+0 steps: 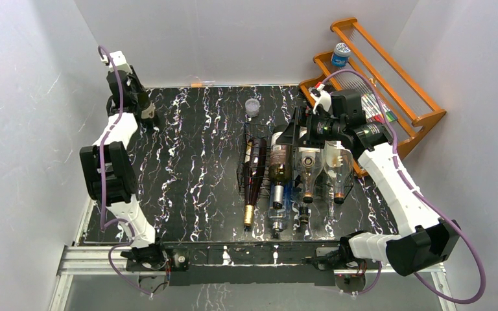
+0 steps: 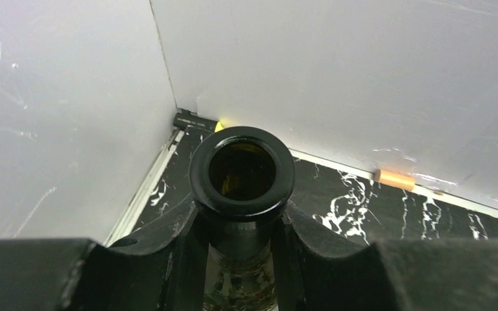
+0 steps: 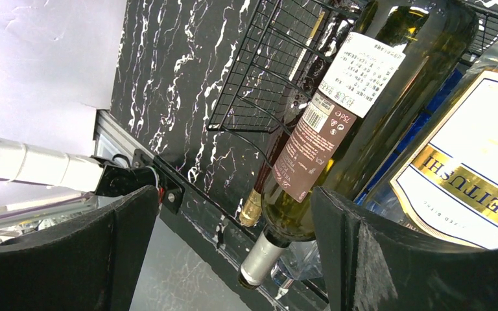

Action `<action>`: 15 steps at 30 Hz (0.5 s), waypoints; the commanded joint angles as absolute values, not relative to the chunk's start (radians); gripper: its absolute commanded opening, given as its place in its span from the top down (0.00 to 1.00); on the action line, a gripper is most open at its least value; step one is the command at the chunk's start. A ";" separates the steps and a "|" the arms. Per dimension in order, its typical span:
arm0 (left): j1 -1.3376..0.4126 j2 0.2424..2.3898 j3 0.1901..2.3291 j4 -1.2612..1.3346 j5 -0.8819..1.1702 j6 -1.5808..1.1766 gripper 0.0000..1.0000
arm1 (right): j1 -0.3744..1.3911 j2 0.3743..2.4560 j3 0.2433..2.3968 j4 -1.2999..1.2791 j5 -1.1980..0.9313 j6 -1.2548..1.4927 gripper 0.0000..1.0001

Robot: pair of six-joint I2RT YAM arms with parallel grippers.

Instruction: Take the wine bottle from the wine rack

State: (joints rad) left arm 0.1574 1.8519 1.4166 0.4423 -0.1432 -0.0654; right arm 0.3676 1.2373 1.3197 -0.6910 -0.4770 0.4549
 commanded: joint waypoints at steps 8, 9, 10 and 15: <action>0.154 1.872 1.529 0.602 -0.098 0.009 1.00 | 0.366 1.231 1.367 -0.679 -0.478 0.431 0.02; 0.154 1.867 1.512 0.606 -0.100 0.010 0.99 | 0.366 1.230 1.367 -0.678 -0.479 0.432 0.02; 0.155 1.860 1.494 0.612 -0.109 0.011 0.95 | 0.366 1.230 1.366 -0.677 -0.480 0.432 0.02; 0.153 1.822 1.419 0.629 -0.153 -0.014 0.49 | 0.366 1.236 1.365 -0.665 -0.490 0.436 0.02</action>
